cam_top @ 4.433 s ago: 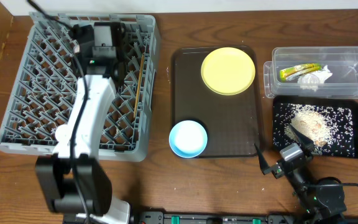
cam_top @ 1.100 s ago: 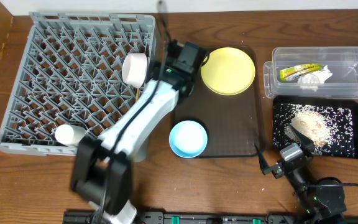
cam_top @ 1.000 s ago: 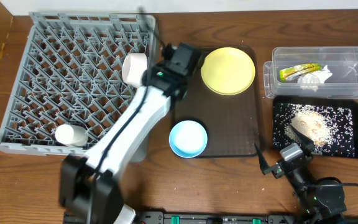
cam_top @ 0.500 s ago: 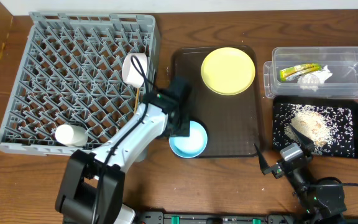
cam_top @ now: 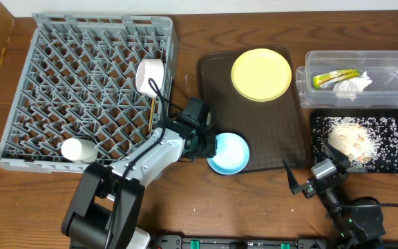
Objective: Sort waste into correct bins and load items into the dishwasher
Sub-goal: 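Release the bowl and reach the left gripper to the light-blue bowl, then grasp the light-blue bowl rim and lift it with the left gripper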
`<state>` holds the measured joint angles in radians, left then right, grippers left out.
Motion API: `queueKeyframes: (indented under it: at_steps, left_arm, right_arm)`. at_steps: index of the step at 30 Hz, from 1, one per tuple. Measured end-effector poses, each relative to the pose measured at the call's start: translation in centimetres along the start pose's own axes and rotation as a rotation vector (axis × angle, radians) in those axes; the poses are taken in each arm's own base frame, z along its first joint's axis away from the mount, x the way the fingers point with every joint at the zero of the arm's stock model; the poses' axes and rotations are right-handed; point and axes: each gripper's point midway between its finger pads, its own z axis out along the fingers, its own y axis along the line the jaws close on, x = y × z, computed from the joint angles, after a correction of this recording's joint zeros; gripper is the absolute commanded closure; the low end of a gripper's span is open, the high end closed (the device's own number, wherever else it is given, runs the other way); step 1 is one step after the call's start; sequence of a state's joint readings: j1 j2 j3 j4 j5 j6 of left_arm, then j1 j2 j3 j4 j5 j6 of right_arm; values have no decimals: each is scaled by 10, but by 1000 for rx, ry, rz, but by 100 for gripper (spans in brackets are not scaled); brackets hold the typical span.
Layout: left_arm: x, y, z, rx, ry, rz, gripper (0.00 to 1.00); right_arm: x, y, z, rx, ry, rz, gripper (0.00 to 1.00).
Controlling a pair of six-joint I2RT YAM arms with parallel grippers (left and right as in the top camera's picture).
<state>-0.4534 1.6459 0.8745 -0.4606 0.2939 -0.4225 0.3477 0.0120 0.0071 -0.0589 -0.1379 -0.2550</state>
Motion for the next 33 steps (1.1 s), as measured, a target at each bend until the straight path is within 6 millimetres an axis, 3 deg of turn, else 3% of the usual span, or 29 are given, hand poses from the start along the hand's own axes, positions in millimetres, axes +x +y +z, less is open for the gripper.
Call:
queueKeyframes:
  at_steps: [4, 10, 16, 23, 27, 30, 33]
  left_arm:
    - [2, -4, 0, 21, 9, -2, 67]
    - [3, -6, -2, 63, 32, -22, 72]
    - [3, -22, -12, 147, 39, -36, 72]
    - [7, -42, 0, 173, 44, 20, 71]
    - [22, -42, 24, 144, 111, 14, 81]
    - [20, -43, 25, 144, 110, -4, 91]
    - [21, -40, 23, 135, 120, -22, 92]
  right_arm:
    - [0, 0, 0, 0, 0, 0, 1]
    - [0, 0, 0, 0, 0, 0, 1]
    - [0, 0, 0, 0, 0, 0, 1]
    - [0, 0, 0, 0, 0, 0, 1]
    - [0, 0, 0, 0, 0, 0, 1]
    - [0, 0, 0, 0, 0, 0, 1]
    - [0, 0, 0, 0, 0, 0, 1]
